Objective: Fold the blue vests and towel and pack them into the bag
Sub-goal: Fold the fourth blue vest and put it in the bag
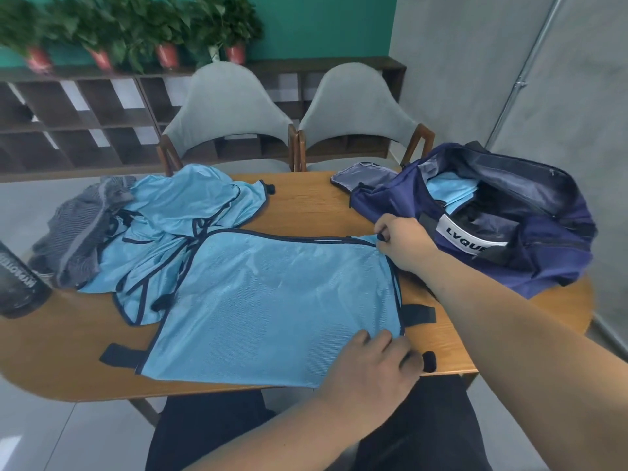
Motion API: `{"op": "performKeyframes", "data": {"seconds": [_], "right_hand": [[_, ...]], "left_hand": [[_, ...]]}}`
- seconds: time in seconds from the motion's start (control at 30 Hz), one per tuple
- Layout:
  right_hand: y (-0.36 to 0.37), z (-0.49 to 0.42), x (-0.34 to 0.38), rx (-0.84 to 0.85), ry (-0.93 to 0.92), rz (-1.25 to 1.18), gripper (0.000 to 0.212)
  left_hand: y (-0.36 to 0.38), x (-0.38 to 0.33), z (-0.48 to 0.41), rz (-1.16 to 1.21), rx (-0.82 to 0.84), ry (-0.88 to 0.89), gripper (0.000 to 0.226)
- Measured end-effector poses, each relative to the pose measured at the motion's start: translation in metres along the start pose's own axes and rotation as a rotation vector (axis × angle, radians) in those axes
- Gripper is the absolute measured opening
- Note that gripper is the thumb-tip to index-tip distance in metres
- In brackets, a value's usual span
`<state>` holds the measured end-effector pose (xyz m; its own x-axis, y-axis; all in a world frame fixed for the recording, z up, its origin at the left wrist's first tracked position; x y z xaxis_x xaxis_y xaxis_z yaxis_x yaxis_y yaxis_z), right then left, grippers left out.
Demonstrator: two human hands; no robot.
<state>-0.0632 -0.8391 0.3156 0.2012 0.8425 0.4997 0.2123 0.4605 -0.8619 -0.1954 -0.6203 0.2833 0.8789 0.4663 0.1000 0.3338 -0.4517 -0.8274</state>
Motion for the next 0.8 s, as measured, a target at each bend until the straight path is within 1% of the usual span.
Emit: {"op": "performKeyframes", "data": {"seconds": [0.1,0.2,0.23,0.33,0.43,0.57,0.67,0.8], "right_hand": [[-0.002,0.001,-0.002,0.039,-0.007,-0.026,0.031],[0.001,0.003,-0.002,0.109,-0.025,-0.025,0.054],[0.002,0.002,-0.002,0.099,-0.025,-0.013,0.055],[0.003,0.0,-0.003,0.058,0.001,-0.003,0.045],[-0.004,-0.001,0.0,0.024,0.019,0.011,0.028],[-0.02,-0.003,0.002,-0.002,0.051,0.018,0.024],[-0.035,-0.003,0.001,-0.019,0.07,0.056,0.024],[-0.055,0.0,-0.003,-0.078,0.122,0.047,0.026]], "left_hand": [[0.004,0.0,-0.001,0.02,0.015,-0.027,0.009],[0.004,-0.014,0.004,-0.021,0.061,0.027,0.017],[0.003,-0.017,0.005,-0.033,0.073,0.044,0.02],[0.0,-0.022,0.005,-0.057,0.077,0.065,0.022],[-0.003,-0.024,0.005,-0.054,0.022,0.087,0.017],[-0.013,-0.022,0.0,-0.007,-0.064,0.053,0.011],[-0.019,-0.018,-0.007,0.13,-0.085,-0.024,0.009],[-0.04,-0.012,-0.014,0.39,-0.089,-0.217,0.016]]}}
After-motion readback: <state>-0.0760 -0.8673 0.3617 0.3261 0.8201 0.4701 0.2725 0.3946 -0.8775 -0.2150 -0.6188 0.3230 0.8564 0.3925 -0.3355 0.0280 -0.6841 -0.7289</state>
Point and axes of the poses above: each hand's wrist, its own z-axis away from the middle knuckle, its own y-axis out of the palm, x = y × z, the point moved 4 cm from there along -z, towards the middle knuckle, and after that the axes turned 9 degrees about -z, right-handed, at the moved point
